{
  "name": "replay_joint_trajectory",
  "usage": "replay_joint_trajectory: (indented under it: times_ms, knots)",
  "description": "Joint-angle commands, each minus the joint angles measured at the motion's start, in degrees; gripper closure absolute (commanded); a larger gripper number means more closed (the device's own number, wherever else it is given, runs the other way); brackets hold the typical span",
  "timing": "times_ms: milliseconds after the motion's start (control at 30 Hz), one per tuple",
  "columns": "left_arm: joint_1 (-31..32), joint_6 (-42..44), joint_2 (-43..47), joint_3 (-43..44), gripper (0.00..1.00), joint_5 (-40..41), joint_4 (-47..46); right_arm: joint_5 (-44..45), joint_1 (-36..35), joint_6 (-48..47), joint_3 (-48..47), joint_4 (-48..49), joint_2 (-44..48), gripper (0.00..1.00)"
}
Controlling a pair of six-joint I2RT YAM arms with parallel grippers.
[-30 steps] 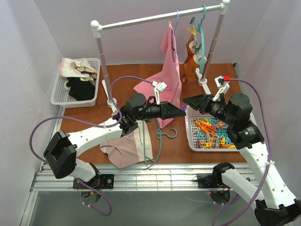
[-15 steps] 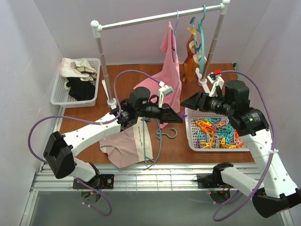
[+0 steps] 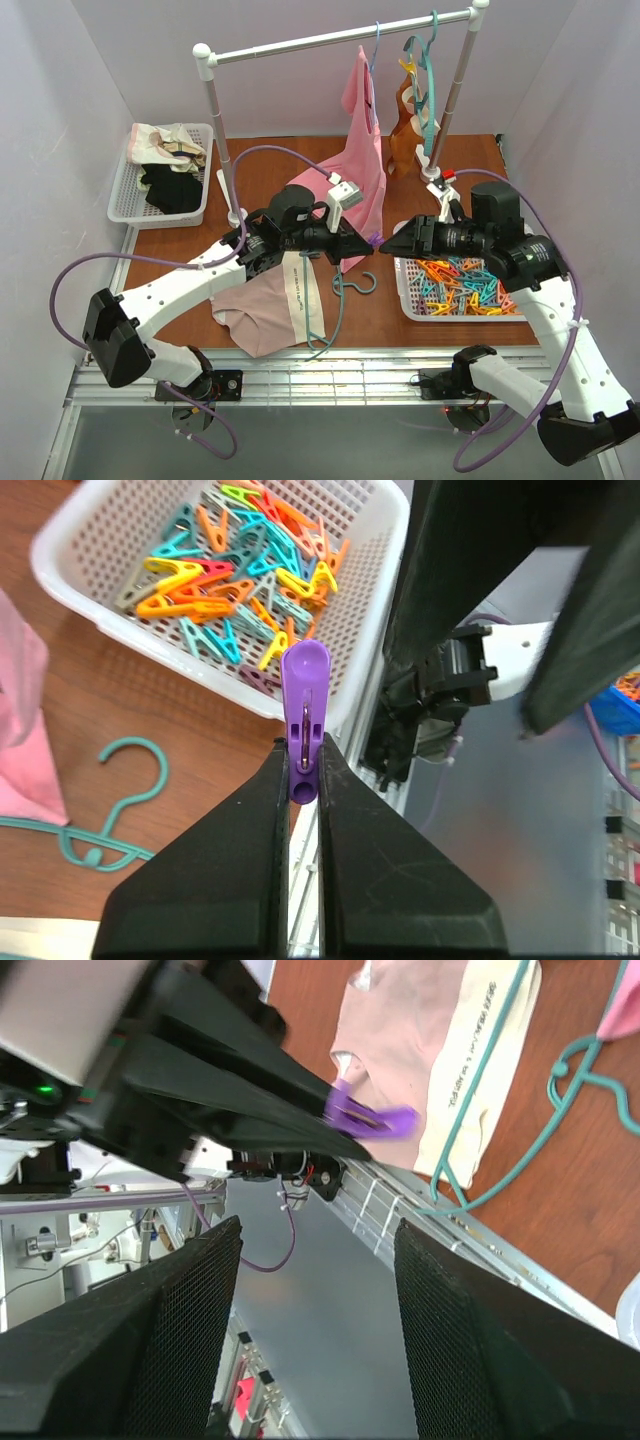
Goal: Clip the underwear to the hanger
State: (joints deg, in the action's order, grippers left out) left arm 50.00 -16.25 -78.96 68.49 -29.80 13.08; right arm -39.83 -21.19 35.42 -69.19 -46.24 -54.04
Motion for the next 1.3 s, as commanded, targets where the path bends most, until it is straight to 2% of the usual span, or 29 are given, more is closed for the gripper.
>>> replay_joint_trajectory:
  times_ms: [0, 167, 333, 733, 1100, 1267]
  knots:
    - [-0.16, 3.24, 3.19, 2.09, 1.00, 4.57, 1.42, -0.34, -0.17, 1.41, 2.56, -0.26, 1.48, 0.45]
    - [1.33, 6.84, 4.16, 2.00, 1.00, 8.97, 2.38, 1.07, -0.25, 2.55, 4.50, 1.76, 1.92, 0.44]
    - [5.37, 12.64, 3.02, 4.19, 1.00, 14.59, 6.16, 0.73, -0.25, 5.44, 5.11, 6.15, 1.57, 0.43]
    - [9.06, 19.06, 3.63, 4.64, 1.00, 16.44, 9.50, -0.33, -0.08, 8.79, 8.81, 12.05, 1.92, 0.43]
    - [9.77, 21.00, 3.72, 4.37, 1.00, 15.48, 10.03, -1.12, -0.17, 8.35, 11.00, 13.01, 1.92, 0.54]
    - [9.77, 20.91, 3.55, 4.11, 1.00, 15.83, 9.95, -1.91, -0.08, 8.17, 11.18, 13.19, 1.83, 0.65]
